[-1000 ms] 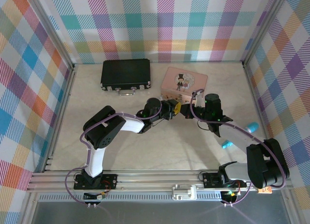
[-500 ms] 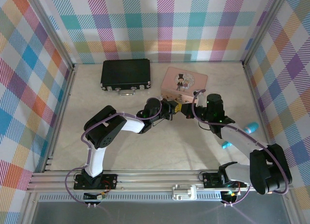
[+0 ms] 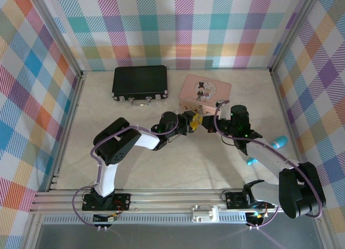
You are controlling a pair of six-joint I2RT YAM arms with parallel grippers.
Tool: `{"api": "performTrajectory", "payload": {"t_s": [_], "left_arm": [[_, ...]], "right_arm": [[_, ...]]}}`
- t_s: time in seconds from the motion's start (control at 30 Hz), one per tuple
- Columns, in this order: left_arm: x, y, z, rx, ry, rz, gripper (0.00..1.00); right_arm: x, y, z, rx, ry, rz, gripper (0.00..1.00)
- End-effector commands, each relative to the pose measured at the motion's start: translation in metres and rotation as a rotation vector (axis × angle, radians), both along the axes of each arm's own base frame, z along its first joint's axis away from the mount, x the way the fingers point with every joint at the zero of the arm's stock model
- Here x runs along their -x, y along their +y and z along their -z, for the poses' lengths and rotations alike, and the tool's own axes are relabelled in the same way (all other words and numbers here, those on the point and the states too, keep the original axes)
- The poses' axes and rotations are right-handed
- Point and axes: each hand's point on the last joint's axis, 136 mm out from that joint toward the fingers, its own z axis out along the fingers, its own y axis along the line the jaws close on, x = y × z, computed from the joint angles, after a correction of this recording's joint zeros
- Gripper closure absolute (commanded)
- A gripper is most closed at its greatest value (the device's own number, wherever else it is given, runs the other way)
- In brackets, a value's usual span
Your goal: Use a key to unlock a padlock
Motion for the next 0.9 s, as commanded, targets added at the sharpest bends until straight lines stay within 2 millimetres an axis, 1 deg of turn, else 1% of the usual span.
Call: {"api": "performTrajectory", "payload": {"t_s": [0.0, 0.17, 0.3, 0.37, 0.53, 0.63, 0.77, 0.87], "left_arm": [[-0.001, 0.003, -0.023, 0.080, 0.001, -0.034, 0.56], [0.001, -0.003, -0.034, 0.148, 0.012, -0.030, 0.57], [0.001, -0.004, -0.044, 0.171, 0.004, -0.033, 0.57], [0.001, -0.003, -0.047, 0.176, 0.003, -0.036, 0.57], [0.001, -0.003, -0.046, 0.179, 0.008, -0.036, 0.59], [0.000, -0.003, -0.043, 0.174, 0.012, -0.039, 0.66], [-0.001, -0.003, -0.043, 0.173, 0.009, -0.041, 0.82], [-0.001, -0.004, -0.043, 0.167, 0.003, -0.039, 0.91]], "right_arm": [[-0.002, 0.004, 0.004, -0.001, -0.021, -0.017, 1.00], [-0.005, 0.009, 0.009, -0.025, -0.002, -0.035, 1.00], [-0.008, 0.012, 0.015, -0.034, 0.011, -0.038, 1.00], [-0.009, 0.012, 0.016, -0.038, 0.012, -0.041, 1.00], [-0.010, 0.013, 0.014, -0.043, 0.008, -0.043, 1.00], [-0.008, 0.014, 0.013, -0.043, 0.010, -0.050, 1.00], [-0.005, 0.013, 0.013, -0.032, 0.011, -0.056, 1.00], [-0.002, 0.011, 0.009, -0.030, 0.001, -0.054, 1.00]]}}
